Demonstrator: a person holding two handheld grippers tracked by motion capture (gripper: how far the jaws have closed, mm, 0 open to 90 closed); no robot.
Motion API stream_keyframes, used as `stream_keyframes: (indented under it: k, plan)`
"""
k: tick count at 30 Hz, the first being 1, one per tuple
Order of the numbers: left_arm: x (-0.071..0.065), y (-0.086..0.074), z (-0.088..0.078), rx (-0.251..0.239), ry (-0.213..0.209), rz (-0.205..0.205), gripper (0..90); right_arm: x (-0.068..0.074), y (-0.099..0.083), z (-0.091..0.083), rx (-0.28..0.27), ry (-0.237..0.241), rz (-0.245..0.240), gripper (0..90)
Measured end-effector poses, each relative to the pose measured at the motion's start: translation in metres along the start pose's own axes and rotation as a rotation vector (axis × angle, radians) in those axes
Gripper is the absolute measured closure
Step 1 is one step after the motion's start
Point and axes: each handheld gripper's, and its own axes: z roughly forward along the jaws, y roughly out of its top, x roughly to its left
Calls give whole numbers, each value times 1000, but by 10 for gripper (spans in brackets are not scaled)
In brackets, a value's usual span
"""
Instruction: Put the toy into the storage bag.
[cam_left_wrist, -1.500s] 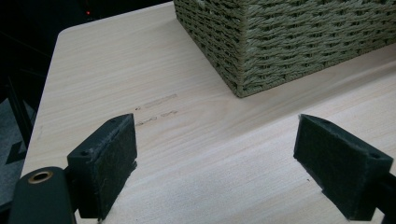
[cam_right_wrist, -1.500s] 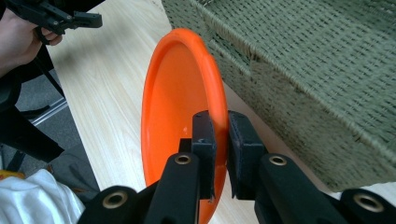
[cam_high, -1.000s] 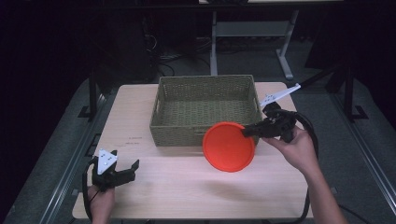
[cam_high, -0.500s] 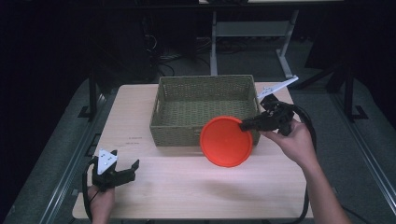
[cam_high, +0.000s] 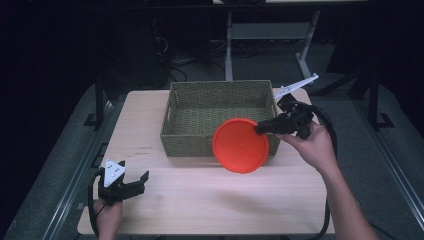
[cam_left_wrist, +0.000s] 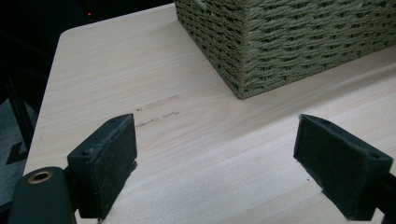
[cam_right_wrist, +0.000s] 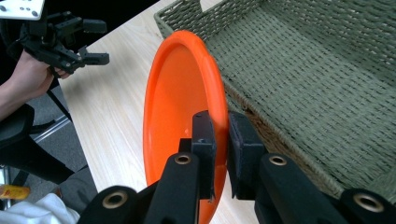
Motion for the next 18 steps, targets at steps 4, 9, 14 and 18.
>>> stream_keyframes:
  k: [4, 9, 14, 18]
  plan:
    - [0, 0, 0, 1, 0, 0, 128, -1, 6, -1, -2, -9, 0, 822]
    - [0, 0, 0, -4, 0, -1, 128, -3, 12, -1, -9, -11, 2, 822]
    - [0, 0, 0, 0, -1, 1, 128, -6, 18, -1, -5, -20, 10, 822]
    - [0, 0, 0, -1, 1, -1, 128, -8, 24, -1, -5, -24, 15, 822]
